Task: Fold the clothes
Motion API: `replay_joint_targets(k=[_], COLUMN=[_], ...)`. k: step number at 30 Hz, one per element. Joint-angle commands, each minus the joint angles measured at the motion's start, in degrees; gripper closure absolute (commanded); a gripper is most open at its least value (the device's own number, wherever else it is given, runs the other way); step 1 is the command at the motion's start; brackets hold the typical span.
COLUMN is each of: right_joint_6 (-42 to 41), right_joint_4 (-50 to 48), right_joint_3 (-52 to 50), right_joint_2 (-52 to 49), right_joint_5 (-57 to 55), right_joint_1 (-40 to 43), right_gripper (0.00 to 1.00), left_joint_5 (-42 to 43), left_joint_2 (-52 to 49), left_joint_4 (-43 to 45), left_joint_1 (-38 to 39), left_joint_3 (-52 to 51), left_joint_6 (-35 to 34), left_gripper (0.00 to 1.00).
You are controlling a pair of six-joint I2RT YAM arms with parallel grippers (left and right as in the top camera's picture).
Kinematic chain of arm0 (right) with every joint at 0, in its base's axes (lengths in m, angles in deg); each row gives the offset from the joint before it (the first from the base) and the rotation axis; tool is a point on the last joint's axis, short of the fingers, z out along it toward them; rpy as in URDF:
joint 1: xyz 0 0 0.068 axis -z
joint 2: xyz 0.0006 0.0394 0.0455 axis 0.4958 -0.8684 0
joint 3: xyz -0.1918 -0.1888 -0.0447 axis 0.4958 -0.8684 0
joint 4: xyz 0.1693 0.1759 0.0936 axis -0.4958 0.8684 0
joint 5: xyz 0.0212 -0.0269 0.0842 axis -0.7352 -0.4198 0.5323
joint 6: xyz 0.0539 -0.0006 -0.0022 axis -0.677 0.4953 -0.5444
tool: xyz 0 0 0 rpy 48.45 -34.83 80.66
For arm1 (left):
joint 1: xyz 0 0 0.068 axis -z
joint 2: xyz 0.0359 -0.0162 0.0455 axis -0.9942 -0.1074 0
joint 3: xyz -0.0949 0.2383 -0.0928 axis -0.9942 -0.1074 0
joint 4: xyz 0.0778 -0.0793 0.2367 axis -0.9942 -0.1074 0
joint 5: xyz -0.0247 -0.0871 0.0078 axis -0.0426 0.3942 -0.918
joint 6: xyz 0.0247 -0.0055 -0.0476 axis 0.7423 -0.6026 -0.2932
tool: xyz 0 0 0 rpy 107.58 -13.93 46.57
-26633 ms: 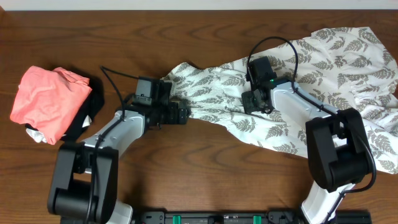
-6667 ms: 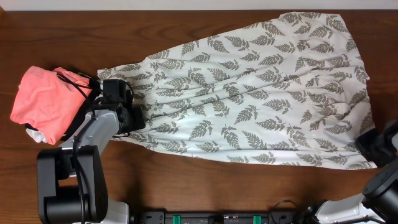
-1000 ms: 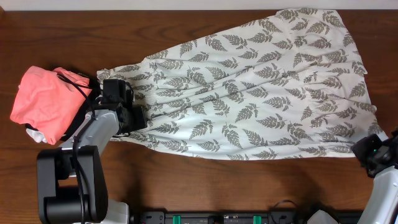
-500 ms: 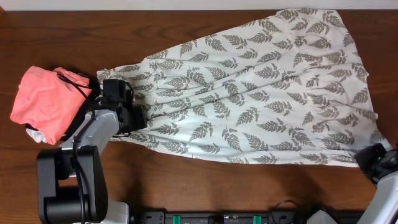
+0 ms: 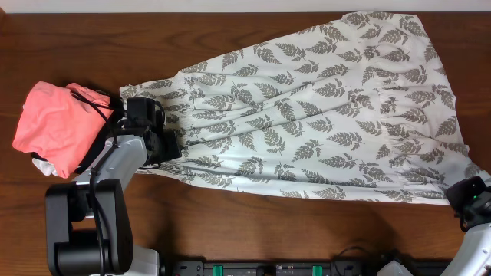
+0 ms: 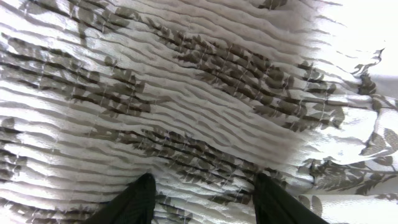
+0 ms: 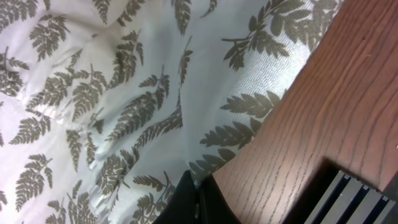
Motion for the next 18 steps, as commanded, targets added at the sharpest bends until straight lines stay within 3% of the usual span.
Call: replay_joint_targets(k=[1,10,18], right_joint_6=[-0.3,-0.1,-0.3], right_joint_4=[-0.1,-4.8,-11.3], right_joint_3=[1.2,1.2,1.3], right_joint_2=[0.8,-1.6,-12.7], right_joint_5=[-1.2,2.2,2.2], right_joint_1=[0.6,-1.2,-6.5], right_gripper=[0.99,0.99,0.99], left_joint_5=[-1.6,-1.6,-1.6], left_joint_2=[-2.2,-2.2,-2.2], left_joint_4=[-1.6,-1.6,-1.6], left_joint_1=[-0.6,-0.6,-0.6], left_joint_3=[-2.1,-2.1,-2.1], left_joint_6=[-0.1,-0.1,-0.1], left_gripper=[0.47,0.48,0.48])
